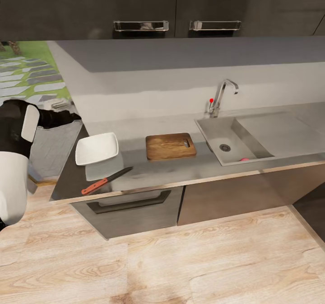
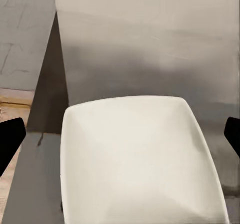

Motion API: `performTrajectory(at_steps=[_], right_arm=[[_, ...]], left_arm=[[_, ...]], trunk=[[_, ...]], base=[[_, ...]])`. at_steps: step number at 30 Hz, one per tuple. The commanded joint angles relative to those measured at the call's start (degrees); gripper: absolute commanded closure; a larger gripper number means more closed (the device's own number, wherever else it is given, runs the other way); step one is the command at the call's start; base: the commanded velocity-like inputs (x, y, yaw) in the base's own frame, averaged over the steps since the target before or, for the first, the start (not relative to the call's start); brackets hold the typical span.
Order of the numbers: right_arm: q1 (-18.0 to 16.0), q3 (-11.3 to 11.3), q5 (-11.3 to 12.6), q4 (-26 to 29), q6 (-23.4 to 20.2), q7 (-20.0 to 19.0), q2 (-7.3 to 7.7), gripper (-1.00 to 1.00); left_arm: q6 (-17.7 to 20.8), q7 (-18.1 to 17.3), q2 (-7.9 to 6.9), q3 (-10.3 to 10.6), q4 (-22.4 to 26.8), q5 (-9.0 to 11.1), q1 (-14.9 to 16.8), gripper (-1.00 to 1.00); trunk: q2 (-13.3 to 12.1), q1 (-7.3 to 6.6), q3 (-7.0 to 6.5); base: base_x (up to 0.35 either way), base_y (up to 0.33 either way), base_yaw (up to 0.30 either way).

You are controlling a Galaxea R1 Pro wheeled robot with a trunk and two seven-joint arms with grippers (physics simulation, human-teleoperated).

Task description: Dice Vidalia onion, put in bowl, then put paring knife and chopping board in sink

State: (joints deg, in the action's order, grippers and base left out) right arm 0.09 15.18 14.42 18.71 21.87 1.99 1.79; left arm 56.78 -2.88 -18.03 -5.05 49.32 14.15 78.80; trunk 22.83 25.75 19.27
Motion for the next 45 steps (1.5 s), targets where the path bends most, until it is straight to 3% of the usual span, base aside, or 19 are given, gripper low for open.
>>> performTrajectory(at_steps=[1, 32, 39, 45], right_arm=[[0.01, 0.48, 0.52, 0.1, 0.11, 0.21, 0.06, -1.0], [-0.01, 0.51, 0.7, -1.57, -0.16, 0.21, -0.03, -1.0], [-0.01, 0.47, 0.7, -1.58, -0.16, 0.21, -0.03, -1.0], [-0.01, 0.47, 0.7, -1.58, -0.16, 0.21, -0.03, -1.0]], left_arm=[[0.42, -0.3, 0.01, -0.1, 0.52, -0.27, 0.04, -1.0], [1.05, -0.28, 0.08, 0.12, 1.4, -0.79, 0.04, -1.0], [1.05, -0.28, 0.26, 2.07, 1.18, -0.75, 0.04, -1.0], [1.05, -0.28, 0.42, 2.48, -0.08, -0.78, 0.04, -1.0]], trunk=[[0.09, 0.04, 0.09], [0.09, 0.04, 0.09], [0.09, 0.04, 0.09], [0.09, 0.04, 0.09]], base=[[-0.019, 0.0, 0.0], [-0.299, 0.0, 0.0], [-0.335, 0.0, 0.0], [-0.335, 0.0, 0.0]])
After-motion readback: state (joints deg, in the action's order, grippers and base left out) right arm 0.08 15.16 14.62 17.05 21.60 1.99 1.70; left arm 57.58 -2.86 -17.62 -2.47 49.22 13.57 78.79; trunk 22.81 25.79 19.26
